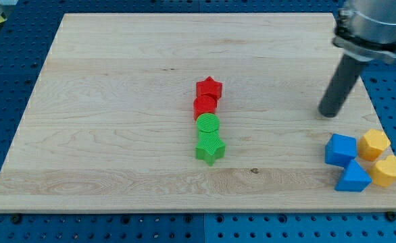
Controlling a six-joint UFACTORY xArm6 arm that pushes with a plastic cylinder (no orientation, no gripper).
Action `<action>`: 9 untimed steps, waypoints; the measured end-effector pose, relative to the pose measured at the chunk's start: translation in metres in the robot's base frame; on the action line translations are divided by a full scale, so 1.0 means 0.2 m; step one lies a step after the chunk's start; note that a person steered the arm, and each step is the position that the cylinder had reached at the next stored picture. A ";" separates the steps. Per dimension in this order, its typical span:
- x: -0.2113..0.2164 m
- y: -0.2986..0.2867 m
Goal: Push the yellow hexagon into the yellow heart
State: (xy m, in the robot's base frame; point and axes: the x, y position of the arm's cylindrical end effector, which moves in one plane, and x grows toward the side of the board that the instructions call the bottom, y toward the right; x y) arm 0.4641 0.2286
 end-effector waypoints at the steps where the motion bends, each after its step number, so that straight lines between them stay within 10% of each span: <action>1: 0.06 0.10; 9: 0.26 0.20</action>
State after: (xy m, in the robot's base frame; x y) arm 0.5169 0.2691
